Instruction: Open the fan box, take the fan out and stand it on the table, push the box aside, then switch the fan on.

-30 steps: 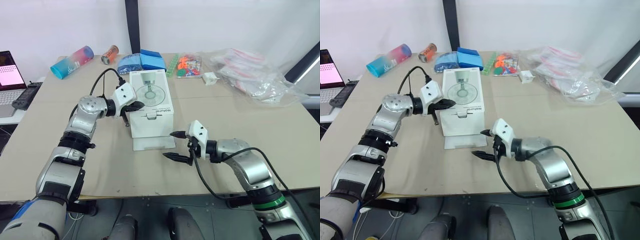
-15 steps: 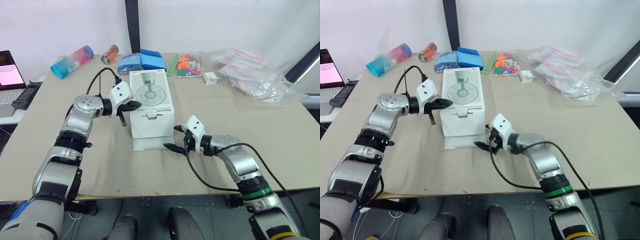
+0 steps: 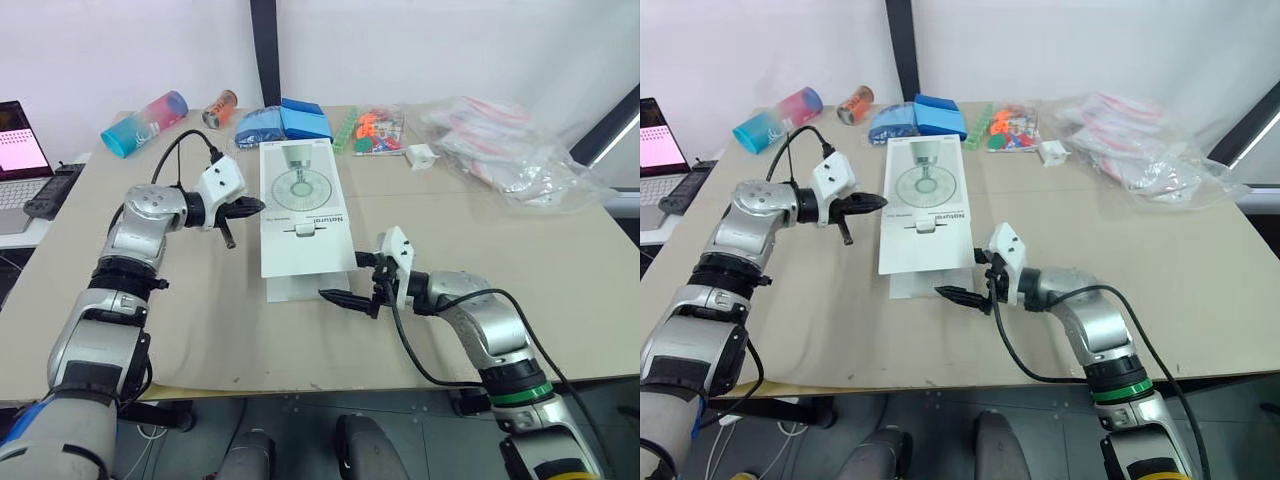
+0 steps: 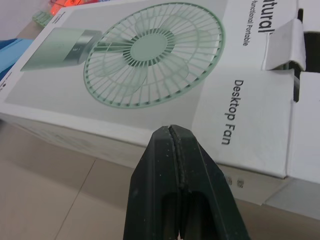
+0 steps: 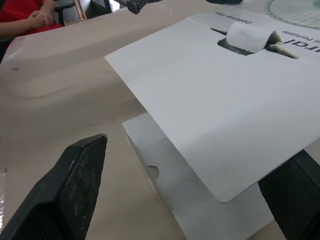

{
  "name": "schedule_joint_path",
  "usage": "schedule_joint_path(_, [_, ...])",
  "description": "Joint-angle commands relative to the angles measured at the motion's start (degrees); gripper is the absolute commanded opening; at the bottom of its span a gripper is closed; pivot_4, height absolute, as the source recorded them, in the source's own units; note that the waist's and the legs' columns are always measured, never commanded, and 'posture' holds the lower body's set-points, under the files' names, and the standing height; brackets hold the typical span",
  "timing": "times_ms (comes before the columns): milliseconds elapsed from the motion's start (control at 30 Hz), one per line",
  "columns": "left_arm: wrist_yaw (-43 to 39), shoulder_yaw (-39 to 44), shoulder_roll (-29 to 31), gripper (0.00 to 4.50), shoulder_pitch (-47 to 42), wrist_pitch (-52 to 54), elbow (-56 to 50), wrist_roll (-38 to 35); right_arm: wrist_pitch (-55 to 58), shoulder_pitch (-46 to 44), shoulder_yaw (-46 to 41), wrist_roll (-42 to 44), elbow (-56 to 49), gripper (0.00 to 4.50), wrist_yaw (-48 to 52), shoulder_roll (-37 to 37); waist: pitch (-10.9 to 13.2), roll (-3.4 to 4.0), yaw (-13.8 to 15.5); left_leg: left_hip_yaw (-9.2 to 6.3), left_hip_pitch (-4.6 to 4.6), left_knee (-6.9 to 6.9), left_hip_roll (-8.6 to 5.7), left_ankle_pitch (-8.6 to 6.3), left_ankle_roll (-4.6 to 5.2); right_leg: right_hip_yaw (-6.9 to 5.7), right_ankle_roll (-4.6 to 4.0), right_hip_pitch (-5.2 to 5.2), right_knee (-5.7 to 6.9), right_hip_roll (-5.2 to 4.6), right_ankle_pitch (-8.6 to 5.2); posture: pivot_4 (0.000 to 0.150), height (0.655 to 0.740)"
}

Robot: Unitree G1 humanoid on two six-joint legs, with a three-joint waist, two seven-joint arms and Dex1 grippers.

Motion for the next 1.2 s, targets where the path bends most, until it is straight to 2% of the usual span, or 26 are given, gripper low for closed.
schedule_joint_path(33, [0.03, 1.97, 0.57, 0.03, -1.78, -1.4, -0.09, -1.32, 1.37, -2.77, -5.37, 6.07, -2.98, 4.5, -1.54, 2.39, 0.0, 0.0, 0.01, -0.01, -0.01, 0.0, 0.0, 0.0, -0.01, 0.0, 0.0, 0.0, 0.0, 0.0, 0.0, 0.15, 0.74])
schedule_joint_path(233, [0.28, 2.99, 1.2, 0.03, 2.03, -0.41, -3.99, -2.3, 3.48, -9.63, -9.13, 8.38, 0.52, 4.5, -8.89, 7.75, 0.0, 0.0, -0.12, 0.0, -0.01, -0.02, 0.02, 0.03, -0.05, 0.0, -0.03, -0.08, 0.07, 0.01, 0.02, 0.15, 0.74])
schedule_joint_path(467, [-2.07, 4.09, 6.43, 0.03, 9.67, 6.49, -17.12, -4.21, -0.4, -11.98, -4.58, 1.36, 6.61, 4.5, -11.23, 9.35, 0.0, 0.0, -0.11, 0.14, -0.03, -0.03, 0.02, 0.1, -0.17, 0.11, -0.03, -0.19, 0.12, 0.0, 0.02, 0.15, 0.74])
schedule_joint_path(600, [-6.81, 5.28, 10.46, 0.03, 14.31, 13.01, -27.04, -9.07, -1.43, -11.88, -3.51, 0.0, 7.54, 4.5, -11.12, 9.83, 0.0, 0.01, -0.25, 0.27, -0.03, -0.04, 0.08, 0.02, -0.05, 0.24, -0.04, -0.28, 0.22, 0.05, 0.02, 0.15, 0.74])
schedule_joint_path(733, [-9.73, 6.27, 10.78, 0.03, 15.76, 19.92, -35.37, -15.4, -1.98, -11.35, -2.75, -1.23, 7.96, 4.5, -11.38, 10.07, 0.0, 0.01, 0.01, 0.25, -0.03, -0.01, 0.09, 0.0, -0.01, 0.26, -0.04, -0.25, 0.21, 0.06, 0.01, 0.15, 0.74])
schedule_joint_path(867, [-5.24, 4.66, 7.13, 0.03, 11.86, 18.33, -32.21, -13.15, -1.93, -10.96, -2.51, -2.35, 7.97, 4.5, -11.97, 10.25, 0.0, 0.0, 0.02, 0.26, -0.02, 0.0, 0.08, -0.02, 0.03, 0.26, -0.04, -0.23, 0.21, 0.07, 0.02, 0.15, 0.74])
schedule_joint_path(1200, [3.68, -0.84, -0.61, 0.03, 5.93, 7.95, -15.66, -3.23, 0.79, -11.14, -4.26, -1.14, 4.9, 4.5, -13.1, 9.64, 0.0, 0.0, -0.09, 0.36, 0.01, -0.01, 0.09, 0.03, -0.07, 0.31, -0.09, -0.26, 0.22, 0.08, 0.05, 0.15, 0.74])
